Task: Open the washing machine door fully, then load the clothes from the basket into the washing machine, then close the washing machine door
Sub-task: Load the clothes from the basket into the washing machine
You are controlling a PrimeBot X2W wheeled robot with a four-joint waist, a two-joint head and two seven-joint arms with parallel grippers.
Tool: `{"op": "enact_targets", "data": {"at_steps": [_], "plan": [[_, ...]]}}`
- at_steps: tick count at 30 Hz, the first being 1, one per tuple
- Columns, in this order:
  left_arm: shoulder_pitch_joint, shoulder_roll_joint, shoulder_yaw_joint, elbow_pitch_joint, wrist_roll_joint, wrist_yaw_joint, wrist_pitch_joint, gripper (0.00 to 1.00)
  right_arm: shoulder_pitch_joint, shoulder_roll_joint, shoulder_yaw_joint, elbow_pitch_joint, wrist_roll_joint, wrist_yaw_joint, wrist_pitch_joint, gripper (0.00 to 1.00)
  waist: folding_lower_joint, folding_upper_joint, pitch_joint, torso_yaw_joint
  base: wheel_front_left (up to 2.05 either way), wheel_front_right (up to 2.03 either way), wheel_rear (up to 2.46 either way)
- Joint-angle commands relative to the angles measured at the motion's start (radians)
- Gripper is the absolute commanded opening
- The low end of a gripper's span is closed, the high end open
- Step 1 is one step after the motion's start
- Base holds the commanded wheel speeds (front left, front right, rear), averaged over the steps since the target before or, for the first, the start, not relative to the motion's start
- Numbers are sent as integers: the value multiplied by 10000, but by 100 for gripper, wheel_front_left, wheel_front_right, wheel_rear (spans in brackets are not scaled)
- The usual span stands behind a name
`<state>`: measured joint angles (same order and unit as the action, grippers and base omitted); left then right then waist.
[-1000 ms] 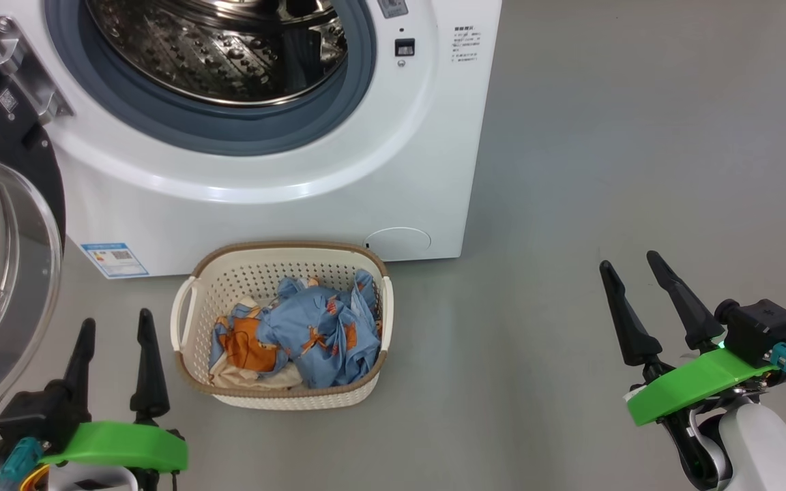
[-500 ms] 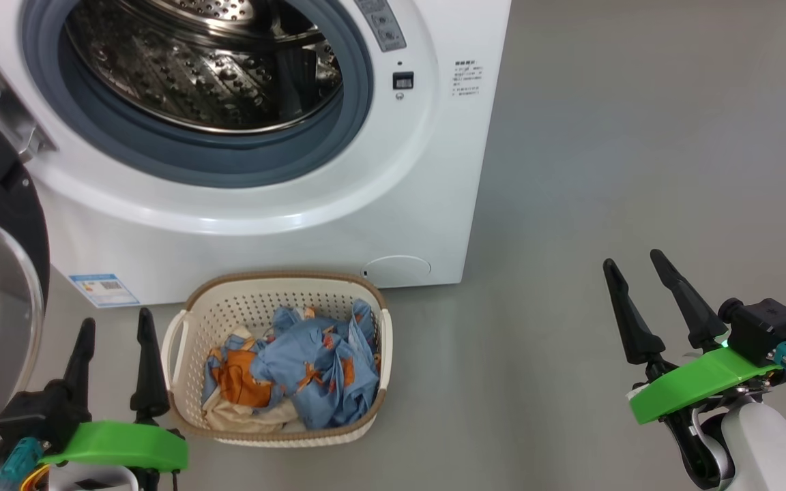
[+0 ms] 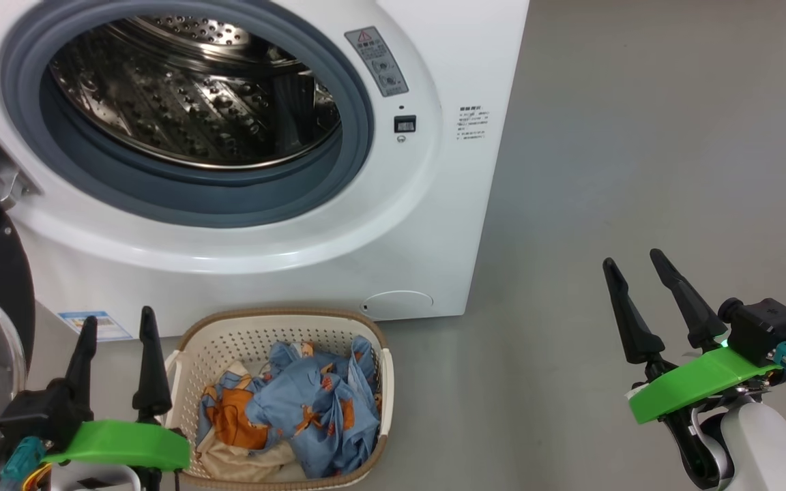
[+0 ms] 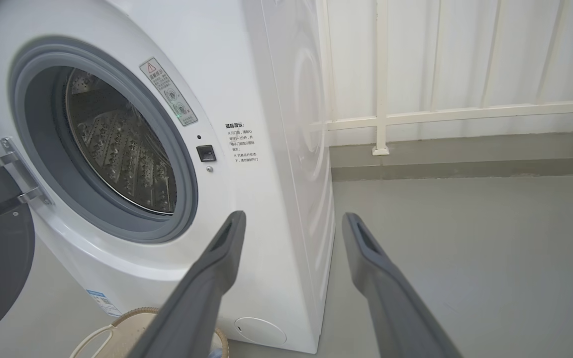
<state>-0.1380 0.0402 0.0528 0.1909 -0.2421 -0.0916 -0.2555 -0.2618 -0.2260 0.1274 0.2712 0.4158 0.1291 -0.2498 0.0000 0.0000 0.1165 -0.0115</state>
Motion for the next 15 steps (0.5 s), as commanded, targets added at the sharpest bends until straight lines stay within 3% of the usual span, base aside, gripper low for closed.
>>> {"op": "enact_targets", "data": {"at_steps": [1,15], "plan": [[-148,147,303,-303,112,21,-63,100,17,-58,174,-267,-68,16,-120,100,0,0,7,9,42,-42,0],[-107,132,242,-279,134,34,-63,100,-4,-27,192,-230,-100,16,-120,100,0,0,-36,49,3,-3,0]]}}
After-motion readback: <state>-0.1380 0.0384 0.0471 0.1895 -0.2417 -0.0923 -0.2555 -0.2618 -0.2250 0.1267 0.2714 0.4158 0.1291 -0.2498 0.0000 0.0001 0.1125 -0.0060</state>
